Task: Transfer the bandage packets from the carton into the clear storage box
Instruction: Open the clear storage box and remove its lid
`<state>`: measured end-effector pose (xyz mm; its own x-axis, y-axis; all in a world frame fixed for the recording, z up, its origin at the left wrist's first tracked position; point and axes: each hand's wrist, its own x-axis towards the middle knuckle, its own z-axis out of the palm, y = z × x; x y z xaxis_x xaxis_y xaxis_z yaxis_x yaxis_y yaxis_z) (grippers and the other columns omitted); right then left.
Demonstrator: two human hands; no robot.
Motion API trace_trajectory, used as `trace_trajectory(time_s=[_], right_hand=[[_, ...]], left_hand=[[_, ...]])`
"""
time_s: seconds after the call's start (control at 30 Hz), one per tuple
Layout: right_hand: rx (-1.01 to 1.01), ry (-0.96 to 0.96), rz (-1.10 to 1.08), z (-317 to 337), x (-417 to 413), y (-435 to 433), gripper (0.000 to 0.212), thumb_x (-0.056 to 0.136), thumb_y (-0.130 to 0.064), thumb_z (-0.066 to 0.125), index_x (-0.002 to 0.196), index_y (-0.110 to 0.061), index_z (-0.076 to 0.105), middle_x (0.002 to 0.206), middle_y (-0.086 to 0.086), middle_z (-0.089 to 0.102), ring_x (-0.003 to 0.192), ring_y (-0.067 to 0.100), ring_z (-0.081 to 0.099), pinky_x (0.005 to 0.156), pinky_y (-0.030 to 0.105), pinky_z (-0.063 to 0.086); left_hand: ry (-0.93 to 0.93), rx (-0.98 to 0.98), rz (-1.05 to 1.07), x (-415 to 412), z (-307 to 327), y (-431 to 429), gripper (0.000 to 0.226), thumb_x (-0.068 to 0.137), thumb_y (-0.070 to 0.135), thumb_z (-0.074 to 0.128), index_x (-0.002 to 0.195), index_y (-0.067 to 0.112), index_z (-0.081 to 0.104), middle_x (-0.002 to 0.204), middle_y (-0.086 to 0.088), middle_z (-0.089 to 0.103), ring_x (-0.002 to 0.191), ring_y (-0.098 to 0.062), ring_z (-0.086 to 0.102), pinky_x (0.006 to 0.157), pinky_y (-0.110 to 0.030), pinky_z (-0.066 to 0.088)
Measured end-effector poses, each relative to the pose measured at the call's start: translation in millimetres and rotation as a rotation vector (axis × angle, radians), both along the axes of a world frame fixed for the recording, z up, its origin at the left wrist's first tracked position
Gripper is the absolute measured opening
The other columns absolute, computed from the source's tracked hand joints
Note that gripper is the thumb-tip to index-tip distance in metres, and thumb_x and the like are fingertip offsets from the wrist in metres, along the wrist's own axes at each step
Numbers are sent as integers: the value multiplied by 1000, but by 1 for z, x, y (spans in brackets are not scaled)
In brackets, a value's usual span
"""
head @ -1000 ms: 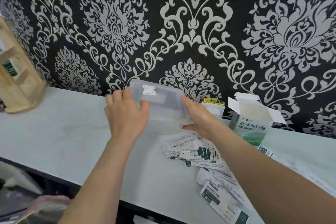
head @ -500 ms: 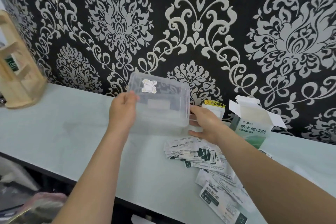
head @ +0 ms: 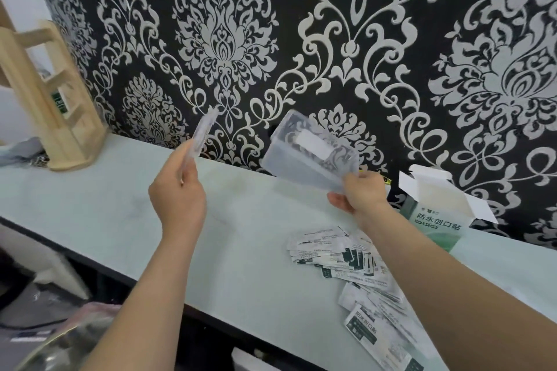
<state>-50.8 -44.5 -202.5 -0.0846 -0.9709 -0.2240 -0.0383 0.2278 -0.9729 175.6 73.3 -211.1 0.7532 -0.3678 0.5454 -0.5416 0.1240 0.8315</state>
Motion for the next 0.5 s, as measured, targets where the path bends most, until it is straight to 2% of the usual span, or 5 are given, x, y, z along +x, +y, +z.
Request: trace_trajectory(time_s=[0.07, 0.17, 0.2, 0.37, 0.5], right_hand=[[90, -181, -5, 2, 4, 5, 33, 101, -15, 49, 132, -3, 45, 123, 17, 57, 37, 13, 62, 42, 24, 55], [126, -266, -14, 5, 8, 10, 34, 99, -15, 53, 131, -3, 48, 117, 18, 60, 47, 15, 60, 42, 23, 54], [119, -248, -12, 6, 7, 10, 32, 99, -15, 53, 129, -4, 50, 114, 17, 61, 51, 16, 60, 42, 23, 53], [-7, 8, 1, 3, -4, 5, 27, 100, -14, 49, 125, -11, 57, 95, 11, 63, 49, 13, 57, 39, 20, 50], [-12, 190, 23, 1, -13, -1, 22, 99, -18, 49, 117, -11, 60, 87, 10, 60, 52, 14, 53, 38, 19, 41]], left_hand=[[63, 133, -90, 11, -9, 3, 35, 91, 6, 55, 113, 28, 71, 111, 11, 69, 100, -10, 62, 87, -21, 48], [-216, 815, -381, 15, -21, 10, 53, 73, -5, 44, 74, 40, 71, 108, 11, 69, 101, -17, 62, 90, -35, 50], [-265, 941, -446, 14, -24, 10, 53, 71, -6, 40, 65, 38, 70, 108, 10, 68, 104, -18, 60, 93, -34, 47], [-233, 1052, -394, 16, -22, 6, 37, 80, 3, 46, 64, 25, 73, 95, 10, 62, 90, -15, 55, 77, -26, 41], [-337, 1128, -251, 10, -12, 5, 24, 74, 7, 52, 75, 18, 73, 98, -3, 71, 89, -28, 62, 81, -33, 51]])
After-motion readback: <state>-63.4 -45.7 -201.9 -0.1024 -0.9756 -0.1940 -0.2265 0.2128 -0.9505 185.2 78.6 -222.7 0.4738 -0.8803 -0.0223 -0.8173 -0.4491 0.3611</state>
